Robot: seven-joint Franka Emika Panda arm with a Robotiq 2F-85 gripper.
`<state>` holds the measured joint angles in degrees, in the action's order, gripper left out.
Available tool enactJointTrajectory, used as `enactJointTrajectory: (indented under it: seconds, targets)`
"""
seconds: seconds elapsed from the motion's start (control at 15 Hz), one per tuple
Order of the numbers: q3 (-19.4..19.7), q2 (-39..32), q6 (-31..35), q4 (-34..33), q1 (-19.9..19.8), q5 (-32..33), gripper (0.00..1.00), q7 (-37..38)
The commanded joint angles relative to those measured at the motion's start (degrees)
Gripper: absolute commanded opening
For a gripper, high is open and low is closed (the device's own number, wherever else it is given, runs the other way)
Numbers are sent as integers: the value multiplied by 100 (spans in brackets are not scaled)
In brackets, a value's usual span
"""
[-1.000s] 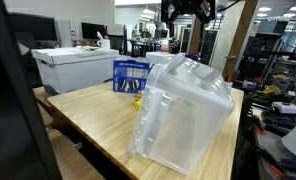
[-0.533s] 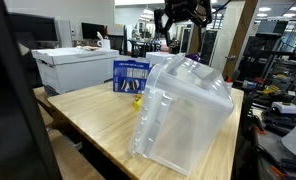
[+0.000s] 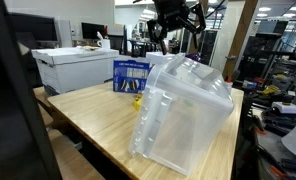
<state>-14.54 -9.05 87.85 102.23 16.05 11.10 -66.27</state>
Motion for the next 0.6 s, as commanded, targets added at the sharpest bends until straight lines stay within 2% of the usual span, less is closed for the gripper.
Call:
enactJointTrajectory:
  seconds: [0.0, 0.53]
  targets:
    - [-76, -365, -609, -408, -58, -120, 100, -241]
    - [-125, -816, -1325, -793, -79, -128, 100, -315]
